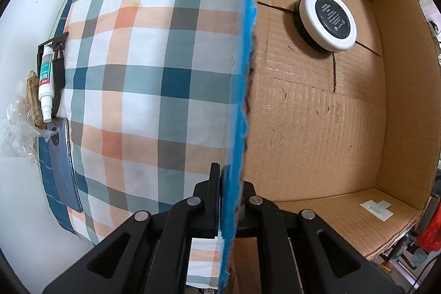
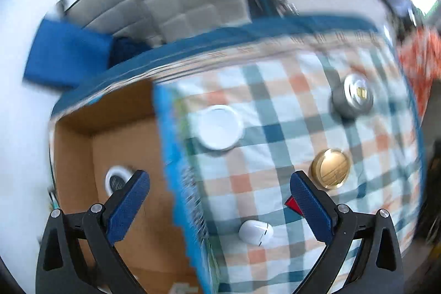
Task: Organize rigid objects
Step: 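Grasp the white jar with the right tool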
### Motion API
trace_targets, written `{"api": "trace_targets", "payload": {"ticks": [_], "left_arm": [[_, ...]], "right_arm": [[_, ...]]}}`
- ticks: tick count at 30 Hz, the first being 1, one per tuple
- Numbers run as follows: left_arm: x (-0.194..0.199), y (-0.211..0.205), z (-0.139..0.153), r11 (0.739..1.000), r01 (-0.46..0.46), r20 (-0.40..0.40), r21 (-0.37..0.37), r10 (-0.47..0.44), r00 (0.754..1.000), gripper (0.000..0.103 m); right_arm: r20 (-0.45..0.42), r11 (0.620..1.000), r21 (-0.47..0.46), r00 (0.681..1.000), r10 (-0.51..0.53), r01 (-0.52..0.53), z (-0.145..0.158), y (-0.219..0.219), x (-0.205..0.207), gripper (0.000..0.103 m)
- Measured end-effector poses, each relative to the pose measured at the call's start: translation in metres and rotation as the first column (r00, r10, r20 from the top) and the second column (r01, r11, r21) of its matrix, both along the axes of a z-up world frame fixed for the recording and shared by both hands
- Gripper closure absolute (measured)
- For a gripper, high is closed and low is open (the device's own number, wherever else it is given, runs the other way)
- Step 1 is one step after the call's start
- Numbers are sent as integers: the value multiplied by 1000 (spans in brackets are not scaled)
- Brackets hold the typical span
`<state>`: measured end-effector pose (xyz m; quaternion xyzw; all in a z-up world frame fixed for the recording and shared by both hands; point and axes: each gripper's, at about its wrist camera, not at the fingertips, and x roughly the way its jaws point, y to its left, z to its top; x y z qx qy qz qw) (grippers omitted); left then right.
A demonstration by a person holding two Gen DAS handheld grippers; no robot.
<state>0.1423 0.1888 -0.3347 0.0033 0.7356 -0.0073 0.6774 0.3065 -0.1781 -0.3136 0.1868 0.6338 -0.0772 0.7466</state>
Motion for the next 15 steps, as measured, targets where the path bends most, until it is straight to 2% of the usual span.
{"api": "trace_targets", "payload": {"ticks": [4,6,11,15], "left_arm": [[1,0,-3,1000,-4,-7,2,4,1000,99],[2,1,-4,1000,-11,-11,0,11,1000,99],[5,1,-8,1000,-18,-19,3,18,1000,99],[8,2,-9,1000,-31,-25,-3,31,999,99]], "right_arm": [[-71,986,123,992,-103,111,-50,-31,25,2],[-98,967,196,984,-147,164,-74,-37,36,15],[-116,940,252,972,-205,228,-106,-33,54,22],[-135,944,249,973,-186,216,-125,-22,72,18]]}}
